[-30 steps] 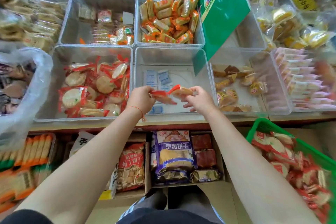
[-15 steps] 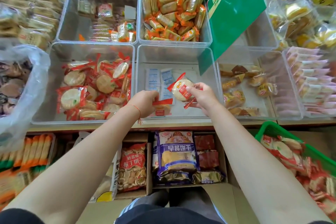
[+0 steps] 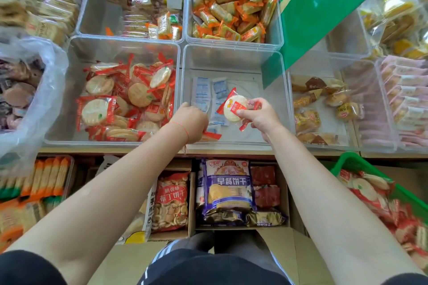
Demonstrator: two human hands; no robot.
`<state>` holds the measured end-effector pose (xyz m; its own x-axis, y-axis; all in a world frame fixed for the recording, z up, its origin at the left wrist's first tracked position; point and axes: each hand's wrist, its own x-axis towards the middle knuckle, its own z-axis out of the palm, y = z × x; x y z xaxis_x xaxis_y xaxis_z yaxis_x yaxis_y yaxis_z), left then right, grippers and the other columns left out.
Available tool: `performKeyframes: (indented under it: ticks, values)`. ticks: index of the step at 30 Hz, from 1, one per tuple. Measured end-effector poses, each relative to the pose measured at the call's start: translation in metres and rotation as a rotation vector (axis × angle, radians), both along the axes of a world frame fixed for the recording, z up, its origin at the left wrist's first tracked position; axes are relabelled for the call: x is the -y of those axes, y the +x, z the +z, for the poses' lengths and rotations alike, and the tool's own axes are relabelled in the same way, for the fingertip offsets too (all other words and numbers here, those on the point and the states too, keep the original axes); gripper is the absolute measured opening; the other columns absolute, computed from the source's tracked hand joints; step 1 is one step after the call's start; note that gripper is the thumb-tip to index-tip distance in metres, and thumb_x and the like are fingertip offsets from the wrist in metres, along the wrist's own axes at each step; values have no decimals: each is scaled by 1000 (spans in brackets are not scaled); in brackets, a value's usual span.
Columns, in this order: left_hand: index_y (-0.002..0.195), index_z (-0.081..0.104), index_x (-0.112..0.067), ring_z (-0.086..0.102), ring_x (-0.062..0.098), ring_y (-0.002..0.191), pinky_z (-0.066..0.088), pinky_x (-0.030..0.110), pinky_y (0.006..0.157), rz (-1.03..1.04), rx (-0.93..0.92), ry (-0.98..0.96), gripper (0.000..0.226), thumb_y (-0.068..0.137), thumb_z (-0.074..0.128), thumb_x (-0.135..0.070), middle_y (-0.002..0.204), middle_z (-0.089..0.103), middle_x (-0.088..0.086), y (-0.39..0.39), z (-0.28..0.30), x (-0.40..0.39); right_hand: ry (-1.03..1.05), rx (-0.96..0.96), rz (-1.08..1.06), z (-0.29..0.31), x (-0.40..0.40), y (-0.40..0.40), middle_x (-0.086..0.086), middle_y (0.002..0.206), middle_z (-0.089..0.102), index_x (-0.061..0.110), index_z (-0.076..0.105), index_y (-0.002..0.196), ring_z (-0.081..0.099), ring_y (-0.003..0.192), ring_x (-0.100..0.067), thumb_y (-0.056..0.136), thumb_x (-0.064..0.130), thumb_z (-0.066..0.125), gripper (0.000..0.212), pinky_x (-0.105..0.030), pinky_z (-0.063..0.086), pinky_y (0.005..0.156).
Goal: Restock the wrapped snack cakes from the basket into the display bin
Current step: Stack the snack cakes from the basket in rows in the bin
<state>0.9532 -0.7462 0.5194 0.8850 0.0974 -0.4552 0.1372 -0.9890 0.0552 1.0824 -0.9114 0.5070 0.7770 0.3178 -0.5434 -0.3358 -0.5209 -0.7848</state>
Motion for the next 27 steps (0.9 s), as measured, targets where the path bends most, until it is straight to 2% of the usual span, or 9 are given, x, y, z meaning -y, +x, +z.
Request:
performKeyframes:
  ticks: [2,5,7,10,14,17,19,23,27]
  values:
    - [111,64,-34,58,20,95,29,34,92,-37,31,-7,38,89,42,-12,94,67,-2,-14,-4,2,9,88,38,-1,-7,-4,4,89,67,21,62,101,62,77,-11,73,12,82,36,-19,48,56]
    - [93,67,-26,60,17,91,19,35,109,-27,59,-52,36,94,31,-21,88,70,-3,-30,-9,2,-61,211,262,-3,-24,-15,4,94,70,25,66,105,65,89,-13,80,15,74,28,-27,54,78]
    - [81,66,-21,62,16,87,11,37,116,-3,101,-90,41,95,28,-29,79,69,-3,-36,-10,4,-113,260,471,-7,-36,-24,0,105,69,22,66,113,63,98,-17,86,14,68,28,-30,50,88]
    - [68,58,-18,60,15,78,10,38,118,18,172,-120,46,96,26,-36,67,63,-2,-43,-8,7,-206,287,711,-10,-46,-38,0,113,65,20,65,121,59,103,-16,93,16,61,28,-24,42,86]
    - [65,56,-17,59,21,74,17,41,118,65,350,-150,31,90,42,-28,60,59,-1,-55,-6,9,-323,184,958,-14,-49,-50,-1,122,65,25,65,123,58,110,-18,94,20,58,30,-26,43,89]
    - [76,64,-9,59,28,78,29,43,113,162,545,-192,15,83,56,-19,70,65,6,-66,-10,8,-353,177,923,-11,-48,-51,1,120,65,29,65,119,59,102,-16,92,16,55,31,-28,47,84]
    - [91,65,-6,60,31,90,30,45,112,171,583,-209,16,83,58,-17,86,67,9,-68,-13,11,-362,201,913,-8,-47,-51,1,120,66,28,68,115,59,103,-15,91,13,52,33,-26,46,85]
    - [131,52,-13,51,23,120,9,40,120,127,389,-223,44,90,44,-26,121,63,5,-61,-13,25,-360,225,893,-3,-46,-53,-2,118,68,18,73,109,58,112,-18,88,2,43,40,-24,43,90]
    - [134,47,-14,57,22,116,1,44,120,81,225,-131,50,96,27,-39,118,65,6,-54,-17,35,-361,187,886,4,-40,-51,-6,118,68,12,70,116,60,112,-21,89,-4,40,43,-35,46,101]
